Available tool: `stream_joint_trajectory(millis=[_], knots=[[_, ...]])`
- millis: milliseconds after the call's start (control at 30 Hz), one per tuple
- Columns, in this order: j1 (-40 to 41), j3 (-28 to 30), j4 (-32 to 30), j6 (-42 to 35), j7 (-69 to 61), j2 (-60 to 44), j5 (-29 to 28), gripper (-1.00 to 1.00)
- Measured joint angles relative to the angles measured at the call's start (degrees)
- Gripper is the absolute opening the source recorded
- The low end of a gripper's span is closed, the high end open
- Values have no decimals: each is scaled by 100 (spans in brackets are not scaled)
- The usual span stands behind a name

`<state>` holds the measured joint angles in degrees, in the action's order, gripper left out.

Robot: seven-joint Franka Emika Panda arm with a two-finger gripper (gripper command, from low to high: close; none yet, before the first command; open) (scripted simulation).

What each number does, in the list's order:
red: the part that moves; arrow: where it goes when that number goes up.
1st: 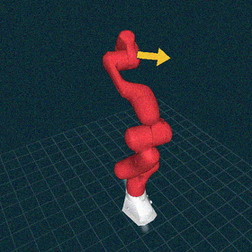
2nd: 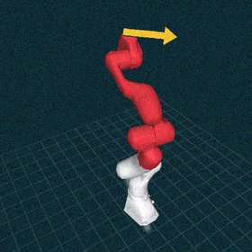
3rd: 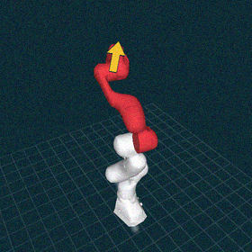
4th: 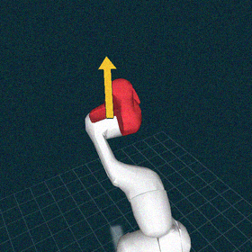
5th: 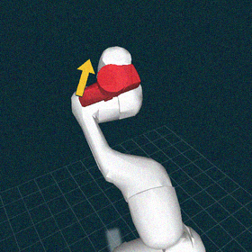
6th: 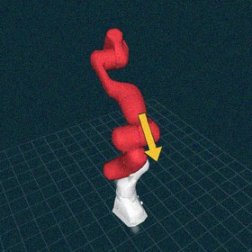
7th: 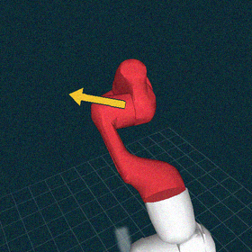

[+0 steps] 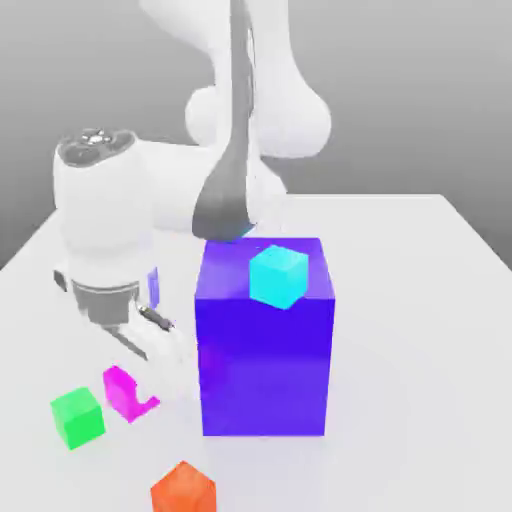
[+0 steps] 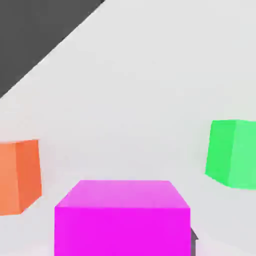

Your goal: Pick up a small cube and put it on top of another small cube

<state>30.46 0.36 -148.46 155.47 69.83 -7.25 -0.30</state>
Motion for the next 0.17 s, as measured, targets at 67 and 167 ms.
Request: stream_joint_trajectory(millis=[67,167], knots=[[103,57,8,399,-55,-386,78,-100],[125,62,12,523,-66,-511,92,100]])
